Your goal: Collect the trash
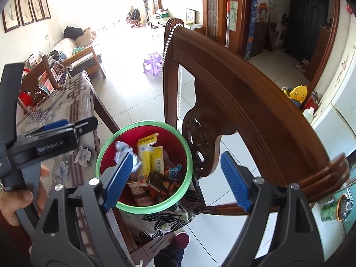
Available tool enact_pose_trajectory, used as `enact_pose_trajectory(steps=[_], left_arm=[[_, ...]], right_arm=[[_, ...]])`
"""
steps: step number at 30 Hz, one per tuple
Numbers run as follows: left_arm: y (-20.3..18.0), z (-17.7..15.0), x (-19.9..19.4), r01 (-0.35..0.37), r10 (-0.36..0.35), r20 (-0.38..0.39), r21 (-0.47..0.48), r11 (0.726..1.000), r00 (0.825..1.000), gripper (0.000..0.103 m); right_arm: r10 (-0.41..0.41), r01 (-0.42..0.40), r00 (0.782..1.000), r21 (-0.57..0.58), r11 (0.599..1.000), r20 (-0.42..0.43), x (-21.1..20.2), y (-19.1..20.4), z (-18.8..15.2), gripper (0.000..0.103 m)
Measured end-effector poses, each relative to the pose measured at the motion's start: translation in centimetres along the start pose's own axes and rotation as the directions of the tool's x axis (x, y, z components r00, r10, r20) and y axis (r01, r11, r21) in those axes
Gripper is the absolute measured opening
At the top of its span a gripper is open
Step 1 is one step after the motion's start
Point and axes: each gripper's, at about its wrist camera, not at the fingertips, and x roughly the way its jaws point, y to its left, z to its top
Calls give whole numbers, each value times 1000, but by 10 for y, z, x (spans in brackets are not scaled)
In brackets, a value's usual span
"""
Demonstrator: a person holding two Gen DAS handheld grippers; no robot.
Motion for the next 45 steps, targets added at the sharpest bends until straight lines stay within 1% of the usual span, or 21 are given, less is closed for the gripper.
enact_pose_trajectory(steps=[3,5,6,8,11,12,13,14,16,17,19,21,22,23,24,25,26,27,31,37,45], left_arm=[[21,-6,-33,-12,13,69,-14,1000,998,95],[36,-12,-59,-25,26,126,-15,1000,992,95],[44,-16,-73,-35,36,156,-12,999,987,95],[64,-23,-104,-59,59,219,-7,998,974,95],[94,-38,-153,-105,100,316,-3,995,943,95],[105,-44,-171,-134,125,336,4,991,934,95],[114,-47,-182,-149,137,346,8,989,928,95],[122,-52,-195,-157,142,355,13,987,924,95],[141,-62,-216,-151,138,373,5,989,918,95],[150,-67,-225,-133,124,375,-3,991,919,95],[168,-75,-241,-85,86,364,-18,996,927,95],[182,-82,-253,-85,92,353,-36,996,931,95],[188,-88,-258,-101,111,358,-46,994,927,95],[195,-94,-266,-131,144,384,-60,990,912,95],[202,-101,-274,-161,179,420,-78,984,890,95],[209,-107,-283,-187,212,451,-101,977,867,95],[215,-110,-290,-201,234,470,-119,972,851,95],[221,-110,-295,-206,240,470,-123,971,850,95],[235,-107,-301,-207,252,435,-150,967,864,95],[244,-111,-298,-165,221,410,-168,972,885,95],[254,-114,-296,-169,221,399,-161,972,890,95]], right_arm=[[-2,1,998,7,1000,55,-21,15,-9,93],[5,-5,994,3,1000,105,-38,31,-15,98],[11,-11,990,0,1000,143,-49,42,-19,98],[11,-12,979,4,1000,205,-67,63,-27,98],[4,-14,954,31,999,299,-90,94,-37,98],[-3,-14,935,45,999,355,-102,106,-44,98],[-16,-10,911,61,998,413,-114,120,-52,98],[-27,-7,891,73,997,453,-124,130,-57,98],[-54,-8,837,112,994,545,-146,155,-72,98],[-75,-3,815,134,991,575,-153,167,-79,98],[-118,8,788,181,983,605,-161,185,-94,98],[-144,60,820,167,984,554,-163,207,-98,98],[-132,65,837,144,987,531,-163,216,-101,98],[-111,58,856,118,991,506,-160,226,-102,98],[-78,42,877,87,995,473,-158,238,-103,98],[-56,29,890,68,997,452,-155,247,-103,98],[-41,20,900,52,998,434,-153,256,-104,98],[-30,14,904,42,999,426,-153,265,-106,98],[-12,9,905,10,1000,425,-159,291,-109,98],[-16,23,910,-13,1000,415,-165,308,-115,98],[-35,43,917,-11,999,398,-163,317,-118,98]])
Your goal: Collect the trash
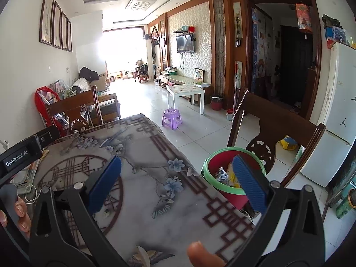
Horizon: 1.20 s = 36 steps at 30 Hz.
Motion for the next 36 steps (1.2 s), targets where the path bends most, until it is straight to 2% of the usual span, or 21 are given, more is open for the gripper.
enact_pose_trajectory(steps=[15,26,30,32,35,36], left_arm=[[-1,-3,-3,20,-20,-10,7,1000,1000,95],[15,-3,5,-3,2,-30,-9,1000,1000,95],[35,-13,22,-68,67,-63,-24,997,996,95],[54,-26,37,-133,129,-104,-34,991,986,95],[93,-56,63,-258,245,-183,-54,965,952,95],[109,-69,73,-305,287,-216,-56,951,933,95]], right_arm=[[-23,23,1000,-2,1000,-7,-7,1,-6,98],[1,-1,999,-13,1000,-34,4,10,-5,98],[26,-29,997,-32,999,-71,21,21,-8,98],[43,-48,994,-46,998,-102,34,28,-12,98],[70,-85,984,-86,993,-166,67,44,-25,98],[74,-96,979,-105,990,-190,80,49,-32,98]])
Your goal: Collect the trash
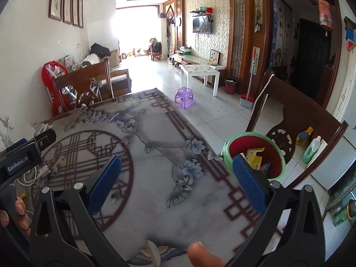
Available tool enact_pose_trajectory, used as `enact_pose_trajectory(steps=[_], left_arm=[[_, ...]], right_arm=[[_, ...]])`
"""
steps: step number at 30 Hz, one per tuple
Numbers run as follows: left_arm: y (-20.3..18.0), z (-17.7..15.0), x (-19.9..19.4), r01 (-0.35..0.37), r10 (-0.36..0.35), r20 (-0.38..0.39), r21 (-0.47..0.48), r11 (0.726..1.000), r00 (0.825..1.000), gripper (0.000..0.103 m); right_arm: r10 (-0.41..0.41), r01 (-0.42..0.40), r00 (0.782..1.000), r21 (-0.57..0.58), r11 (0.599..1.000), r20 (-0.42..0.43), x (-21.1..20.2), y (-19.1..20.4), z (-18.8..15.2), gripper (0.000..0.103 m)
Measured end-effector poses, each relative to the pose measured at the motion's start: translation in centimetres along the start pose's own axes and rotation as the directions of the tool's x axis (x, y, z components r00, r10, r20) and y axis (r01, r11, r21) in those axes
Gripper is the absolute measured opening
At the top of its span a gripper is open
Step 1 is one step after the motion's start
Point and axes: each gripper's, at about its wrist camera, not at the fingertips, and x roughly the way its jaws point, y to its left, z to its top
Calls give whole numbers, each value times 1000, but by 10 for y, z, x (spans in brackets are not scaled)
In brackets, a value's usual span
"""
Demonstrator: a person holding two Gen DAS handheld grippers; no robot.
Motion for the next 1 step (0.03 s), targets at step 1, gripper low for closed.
enact_pose_trajectory(steps=[1], left_arm=[[14,-9,15,-43,42,-31,-10,999,999,95]], right_arm=[[12,-13,1000,-26,1000,-27,17,5,-4,98]])
